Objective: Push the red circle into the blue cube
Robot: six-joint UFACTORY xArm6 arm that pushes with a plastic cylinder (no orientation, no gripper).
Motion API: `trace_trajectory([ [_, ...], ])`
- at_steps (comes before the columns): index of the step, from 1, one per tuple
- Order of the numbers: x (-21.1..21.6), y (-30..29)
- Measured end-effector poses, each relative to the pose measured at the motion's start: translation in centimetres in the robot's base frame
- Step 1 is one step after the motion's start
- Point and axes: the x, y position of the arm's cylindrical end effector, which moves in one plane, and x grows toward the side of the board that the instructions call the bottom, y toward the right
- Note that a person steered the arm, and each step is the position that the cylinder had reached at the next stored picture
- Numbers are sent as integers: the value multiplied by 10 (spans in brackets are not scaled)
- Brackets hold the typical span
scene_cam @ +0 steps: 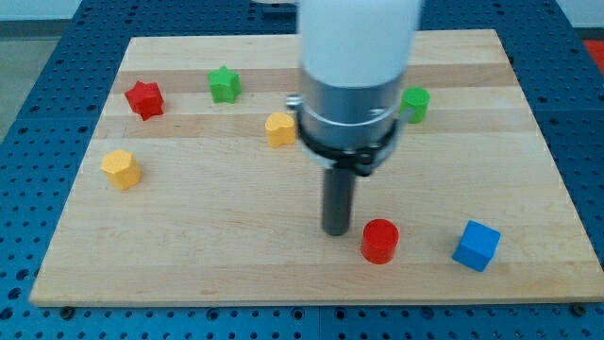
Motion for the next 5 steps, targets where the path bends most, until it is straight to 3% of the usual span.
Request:
trace_trajectory([
  [1, 4, -34],
  [2, 23, -2],
  [4, 23, 104],
  [5, 24, 80],
])
